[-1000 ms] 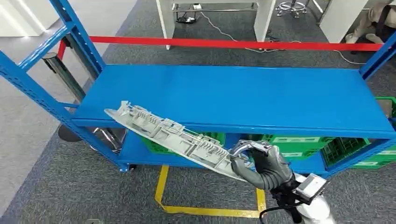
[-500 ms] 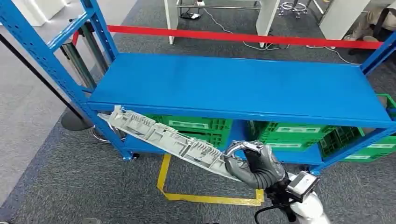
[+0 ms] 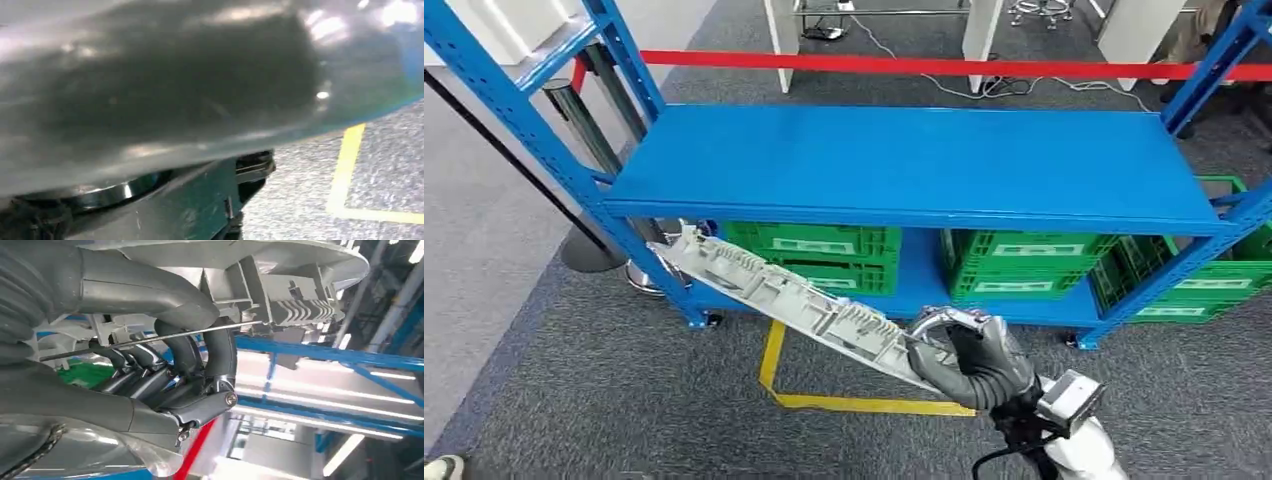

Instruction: Take the parts from the cabinet and place them on the table.

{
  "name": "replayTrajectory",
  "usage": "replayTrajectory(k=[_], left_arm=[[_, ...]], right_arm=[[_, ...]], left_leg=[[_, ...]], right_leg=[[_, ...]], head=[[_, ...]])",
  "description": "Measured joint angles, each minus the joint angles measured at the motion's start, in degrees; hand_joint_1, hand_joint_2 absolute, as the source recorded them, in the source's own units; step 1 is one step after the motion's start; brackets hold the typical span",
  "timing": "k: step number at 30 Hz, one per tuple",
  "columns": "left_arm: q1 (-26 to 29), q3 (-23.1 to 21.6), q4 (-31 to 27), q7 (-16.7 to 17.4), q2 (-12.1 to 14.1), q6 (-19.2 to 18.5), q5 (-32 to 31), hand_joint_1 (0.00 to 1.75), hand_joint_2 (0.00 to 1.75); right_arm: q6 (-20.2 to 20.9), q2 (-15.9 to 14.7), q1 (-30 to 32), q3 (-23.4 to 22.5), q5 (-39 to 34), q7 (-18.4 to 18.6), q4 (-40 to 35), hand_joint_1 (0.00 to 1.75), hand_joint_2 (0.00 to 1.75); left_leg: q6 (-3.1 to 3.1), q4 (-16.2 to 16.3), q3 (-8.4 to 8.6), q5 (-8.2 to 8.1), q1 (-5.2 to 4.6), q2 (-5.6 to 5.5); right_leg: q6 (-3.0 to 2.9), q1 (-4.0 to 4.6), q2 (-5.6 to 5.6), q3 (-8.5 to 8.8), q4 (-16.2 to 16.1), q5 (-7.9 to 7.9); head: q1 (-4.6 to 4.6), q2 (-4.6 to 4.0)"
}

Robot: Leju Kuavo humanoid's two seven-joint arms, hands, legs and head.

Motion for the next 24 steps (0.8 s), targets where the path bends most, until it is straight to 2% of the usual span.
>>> replayTrajectory(k=[1,2,3,4,5,7,9,10,11,13,14,15,16,17,18,19,20,21,22,24], left_arm=[[0.01,0.0,0.02,0.3,-0.07,0.0,-0.13,0.0,0.0],[0.06,0.0,0.02,0.57,-0.11,0.0,-0.53,0.0,0.0],[0.09,0.0,0.04,0.81,-0.13,0.02,-0.57,0.0,0.0],[0.08,0.0,0.02,0.83,-0.13,0.07,-0.59,0.0,0.0],[0.03,0.0,0.04,0.85,-0.13,0.11,-0.64,0.0,0.0],[0.05,0.0,0.04,0.85,-0.29,0.13,-0.64,0.0,0.0],[0.28,0.0,0.04,0.9,-0.31,0.17,-0.64,0.0,0.0],[0.17,0.0,0.09,0.9,-0.44,0.15,-0.64,0.0,0.0],[0.11,0.0,0.09,0.9,-0.48,0.15,-0.64,0.0,0.0],[0.1,0.0,0.09,0.92,-0.59,0.15,-0.66,0.0,0.0],[0.11,0.0,0.09,0.92,-0.61,0.15,-0.66,0.0,0.0],[0.12,0.0,0.09,0.92,-0.61,0.15,-0.66,0.0,0.0],[0.12,0.0,0.09,0.92,-0.61,0.15,-0.66,0.0,0.0],[0.13,0.0,0.09,0.92,-0.61,0.15,-0.66,0.0,0.0],[0.12,0.0,0.09,0.92,-0.66,0.15,-0.66,0.0,0.0],[0.11,0.0,0.09,0.92,-0.7,0.15,-0.66,0.0,0.0],[0.13,0.0,0.09,0.92,-0.72,0.15,-0.66,0.0,0.0],[0.15,0.0,0.09,0.85,-0.74,0.11,-0.66,0.0,0.0],[0.16,0.0,0.09,0.63,-0.75,-0.02,-0.66,0.0,0.0],[0.18,0.0,0.09,0.35,-0.74,-0.13,-0.66,0.0,0.0]], right_arm=[[-0.43,0.0,0.53,0.0,0.61,0.11,0.0,1.75,1.75],[-0.83,0.0,1.24,0.07,1.22,0.28,-0.13,1.75,1.75],[-1.07,0.0,1.79,0.18,1.53,0.37,-0.26,1.75,1.75],[-1.18,0.02,2.29,0.31,1.75,0.42,-0.46,1.75,1.75],[-1.22,0.02,2.64,0.39,1.81,0.44,-0.66,1.75,1.75],[-1.22,0.02,3.01,0.57,1.92,0.46,-0.85,1.75,1.75],[-1.24,0.04,3.4,0.7,1.94,0.46,-0.96,1.75,1.75],[-1.24,0.02,3.58,0.7,1.96,0.46,-0.96,1.75,1.75],[-1.24,0.02,3.62,0.7,1.94,0.46,-1.07,1.75,1.75],[-1.22,0.02,3.69,0.72,1.94,0.46,-1.07,1.75,1.75],[-1.22,0.02,3.8,0.72,1.94,0.46,-1.07,1.75,1.75],[-1.22,0.02,3.94,0.72,1.94,0.48,-1.07,1.75,1.75],[-1.22,0.02,4.06,0.72,1.94,0.46,-1.07,1.75,1.75],[-1.22,0.02,4.09,0.72,1.94,0.48,-1.07,1.75,1.75],[-1.24,0.02,4.08,0.72,1.96,0.48,-1.07,1.75,1.75],[-1.27,0.02,4.02,0.72,1.96,0.48,-1.09,1.75,1.75],[-1.27,0.02,3.87,0.72,1.96,0.54,-1.11,1.75,1.75],[-1.24,0.04,3.86,0.77,2.01,0.61,-1.31,1.75,1.75],[-1.22,0.02,3.97,0.79,1.99,0.7,-1.4,1.75,1.75],[-1.18,0.04,4.02,0.81,2.03,0.83,-1.4,1.75,1.75]], left_leg=[[0.01,-0.73,1.39,1.41,0.06,0.0],[0.15,-4.43,4.15,3.33,0.11,0.0],[0.43,-9.84,7.7,4.95,0.1,-0.01],[0.84,-15.35,11.3,5.54,0.08,-0.18],[1.23,-18.47,13.12,4.39,-0.19,-0.34],[1.49,-19.1,12.57,4.54,-0.37,-0.31],[2.47,-19.55,11.93,5.62,-0.44,-0.27],[2.89,-19.97,11.66,6.43,-0.16,0.14],[3.42,-19.98,10.85,7.0,-0.15,0.1],[3.63,-19.84,9.28,8.11,-0.3,0.14],[3.67,-19.76,8.39,8.77,-0.42,0.16],[3.63,-19.68,7.51,9.4,-0.5,0.16],[3.58,-19.55,6.65,9.96,-0.54,0.16],[3.48,-19.32,5.86,10.45,-0.55,0.15],[3.34,-19.02,5.06,10.91,-0.54,0.14],[3.08,-18.61,4.31,11.31,-0.53,0.11],[2.77,-18.13,3.77,11.64,-0.72,0.09],[2.45,-17.91,3.45,12.07,-0.84,0.16],[2.15,-17.98,3.42,12.75,-0.83,0.16],[1.43,-18.21,3.14,13.71,-0.76,0.13]], right_leg=[[0.07,0.0,-0.01,-0.8,0.28,0.38],[0.19,0.0,-0.01,-1.58,0.62,0.68],[0.36,0.0,0.03,-2.18,0.95,0.96],[0.54,0.0,0.06,-2.6,1.25,1.18],[0.91,0.29,0.1,-3.13,1.5,1.44],[1.6,0.13,0.08,-3.64,1.47,2.36],[2.56,0.07,0.11,-3.88,1.16,3.31],[2.68,-0.13,0.45,-4.39,1.95,1.76],[2.78,-0.08,0.48,-5.76,4.04,-1.12],[3.02,-0.14,0.48,-8.01,12.33,-7.17],[3.14,-0.13,0.48,-9.02,16.58,-9.08],[3.19,-0.12,0.48,-9.1,18.88,-9.09],[3.16,-0.13,0.48,-7.89,18.51,-7.48],[3.12,-0.12,0.47,-5.74,16.05,-5.21],[3.05,-0.13,0.47,-2.75,11.91,-3.11],[2.92,-0.15,0.43,1.12,6.38,-2.16],[2.8,-0.09,0.36,4.23,1.19,-4.35],[2.4,0.11,0.59,5.78,-1.11,-4.88],[2.19,0.19,0.52,4.48,-0.73,-4.67],[1.25,0.31,0.5,3.86,-0.47,-3.94]], head=[[-0.02,0.0],[0.0,0.0],[0.02,0.0],[-0.02,0.0],[0.0,0.0],[0.02,0.0],[0.04,0.0],[0.0,0.0],[0.22,0.0],[0.28,0.0],[0.28,0.0],[0.31,0.0],[0.28,0.0],[0.28,0.0],[0.28,0.0],[0.33,0.0],[0.33,0.0],[0.2,0.0],[0.26,0.0],[0.28,0.0]])
